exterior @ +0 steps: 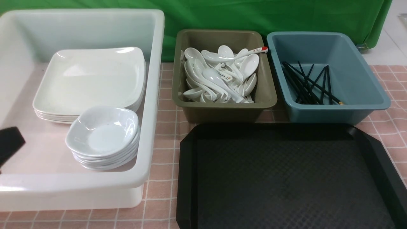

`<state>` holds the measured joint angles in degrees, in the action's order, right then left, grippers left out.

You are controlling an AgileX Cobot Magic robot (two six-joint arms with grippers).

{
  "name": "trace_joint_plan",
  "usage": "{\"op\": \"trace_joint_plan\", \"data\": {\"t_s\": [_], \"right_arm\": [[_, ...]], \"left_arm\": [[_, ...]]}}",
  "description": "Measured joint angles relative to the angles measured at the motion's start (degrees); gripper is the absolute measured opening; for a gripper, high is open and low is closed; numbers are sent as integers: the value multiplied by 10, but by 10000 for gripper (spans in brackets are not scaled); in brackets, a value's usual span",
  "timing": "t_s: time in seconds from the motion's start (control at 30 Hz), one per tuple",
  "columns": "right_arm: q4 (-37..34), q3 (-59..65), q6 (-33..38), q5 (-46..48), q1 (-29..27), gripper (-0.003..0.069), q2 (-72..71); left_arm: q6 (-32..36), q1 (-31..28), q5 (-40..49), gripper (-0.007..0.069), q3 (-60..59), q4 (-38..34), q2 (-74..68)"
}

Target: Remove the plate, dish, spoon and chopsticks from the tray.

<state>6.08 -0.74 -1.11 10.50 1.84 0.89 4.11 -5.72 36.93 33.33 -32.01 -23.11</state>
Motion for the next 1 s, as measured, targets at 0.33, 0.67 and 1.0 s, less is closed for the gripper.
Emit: {"op": "trace_joint_plan", "data": {"t_s": [0.33, 0.67, 1.0], "right_arm": [[0, 0, 0, 0, 0, 185, 0], [0, 0, 0, 0, 0, 199, 0], [-1, 0, 0, -1, 0, 219, 0]], "left_arm": [[0, 0, -24, 8, -29, 50, 40], [4, 0, -89, 8, -33, 100, 40], [-6, 0, -231, 8, -182, 152, 117]]}}
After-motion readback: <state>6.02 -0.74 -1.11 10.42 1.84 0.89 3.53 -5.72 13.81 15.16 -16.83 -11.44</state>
